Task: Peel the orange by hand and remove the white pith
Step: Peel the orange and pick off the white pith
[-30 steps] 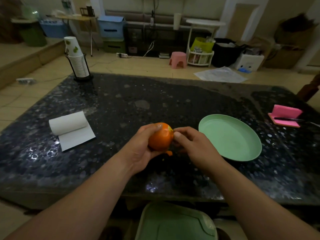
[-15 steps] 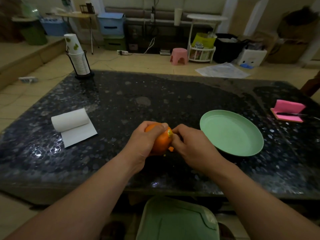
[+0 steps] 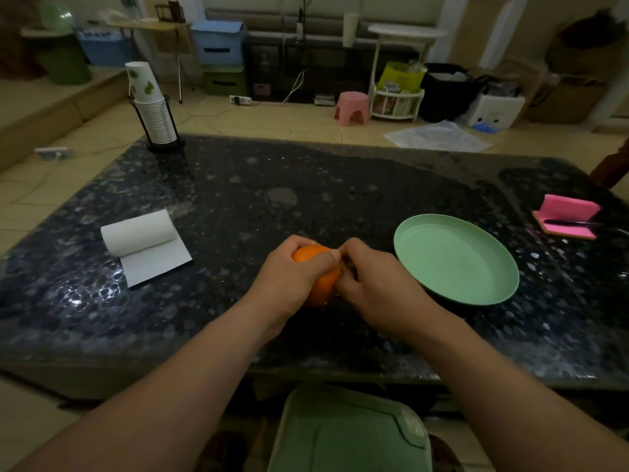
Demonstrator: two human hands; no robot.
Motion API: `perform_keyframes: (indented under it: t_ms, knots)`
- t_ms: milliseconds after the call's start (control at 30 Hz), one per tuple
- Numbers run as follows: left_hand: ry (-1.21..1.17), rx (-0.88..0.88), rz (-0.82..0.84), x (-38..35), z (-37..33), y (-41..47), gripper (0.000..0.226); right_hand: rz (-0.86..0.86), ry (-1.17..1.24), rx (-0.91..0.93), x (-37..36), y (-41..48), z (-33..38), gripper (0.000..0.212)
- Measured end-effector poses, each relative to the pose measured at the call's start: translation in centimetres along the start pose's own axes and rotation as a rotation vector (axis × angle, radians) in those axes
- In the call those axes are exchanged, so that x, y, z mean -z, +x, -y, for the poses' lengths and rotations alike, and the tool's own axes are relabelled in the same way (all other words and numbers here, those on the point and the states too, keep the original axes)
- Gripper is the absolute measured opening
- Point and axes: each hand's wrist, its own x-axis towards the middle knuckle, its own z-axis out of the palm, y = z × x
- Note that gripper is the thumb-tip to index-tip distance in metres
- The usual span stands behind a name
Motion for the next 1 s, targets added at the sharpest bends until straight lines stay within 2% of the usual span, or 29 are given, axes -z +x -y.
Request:
perform_keyframes:
  t_ms: [100,267,400,467,633,700,833,1000]
  knots:
    - [-0.048,0.031,-0.011,0.2,-0.2,-0.1,0.041,-0.009,0.059,-0.004,-0.1,0.2,-0.2,0.007]
    - [-0.133,0.151,0.054,0.9,-0.5,-0.2,0.036,0.084,0.171,-0.053,0.3,0.3,-0.5,0.013]
    - [-0.168,0.175,0.039,1.0,-0.6,-0.2,0.056,0.1,0.19,-0.055,0.7,0.0,-0.3,0.019]
    - [-0.176,0.177,0.032,0.8,-0.7,-0.1,0.062,0.09,0.16,-0.039,0.8,-0.1,-0.1,0.018]
    - [-0.146,0.135,0.022,0.3,-0.6,-0.7,0.059,0.071,-0.059,0.024,1.1,-0.2,0.5,0.016]
    - [-0.12,0.106,0.006,0.0,-0.7,-1.0,0.055,0.045,-0.075,0.025,1.0,-0.1,0.5,0.012]
    - [-0.129,0.055,0.014,-0.1,-1.1,-1.1,0.05,-0.038,0.051,0.007,1.1,-0.1,0.2,0.006]
    - [-0.203,0.099,0.081,0.2,-1.3,-1.1,0.047,-0.08,0.386,-0.102,2.0,-0.2,-0.1,0.025]
